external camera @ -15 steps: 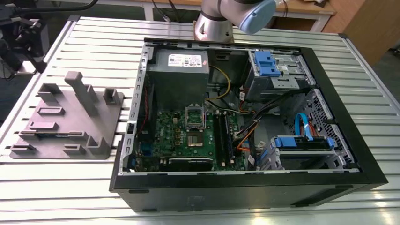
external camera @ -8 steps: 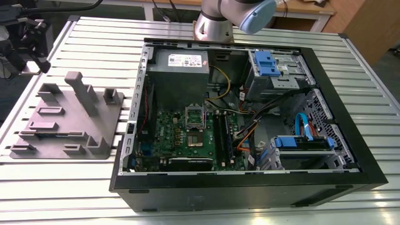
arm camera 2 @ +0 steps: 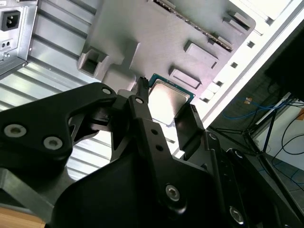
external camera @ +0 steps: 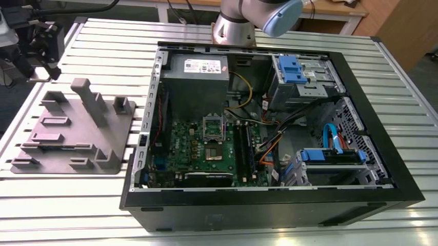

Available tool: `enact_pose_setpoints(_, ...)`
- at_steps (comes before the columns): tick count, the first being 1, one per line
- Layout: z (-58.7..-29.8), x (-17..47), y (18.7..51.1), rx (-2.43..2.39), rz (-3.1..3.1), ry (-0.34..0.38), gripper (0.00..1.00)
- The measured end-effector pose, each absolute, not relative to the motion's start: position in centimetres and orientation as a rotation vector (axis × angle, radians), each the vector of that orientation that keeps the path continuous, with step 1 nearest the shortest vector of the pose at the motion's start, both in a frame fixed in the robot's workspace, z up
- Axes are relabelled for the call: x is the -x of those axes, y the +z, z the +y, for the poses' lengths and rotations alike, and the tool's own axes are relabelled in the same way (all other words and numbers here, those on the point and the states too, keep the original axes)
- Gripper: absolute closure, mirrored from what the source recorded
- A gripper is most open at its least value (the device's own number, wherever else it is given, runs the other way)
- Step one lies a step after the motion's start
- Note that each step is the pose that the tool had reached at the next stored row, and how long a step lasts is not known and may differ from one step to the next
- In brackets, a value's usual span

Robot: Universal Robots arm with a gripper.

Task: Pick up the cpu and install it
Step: 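Pick up the cpu and move it towards the insertion slot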

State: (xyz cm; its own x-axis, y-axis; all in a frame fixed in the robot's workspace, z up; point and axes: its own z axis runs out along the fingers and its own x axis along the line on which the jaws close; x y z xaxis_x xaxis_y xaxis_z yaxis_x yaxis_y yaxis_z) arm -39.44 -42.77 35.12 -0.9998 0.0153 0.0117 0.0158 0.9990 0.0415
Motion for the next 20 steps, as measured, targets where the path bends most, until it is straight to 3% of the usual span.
enact_pose_setpoints(20, -42.8, 37.9, 35.1, 0.024, -3.129, -0.065, 0.53)
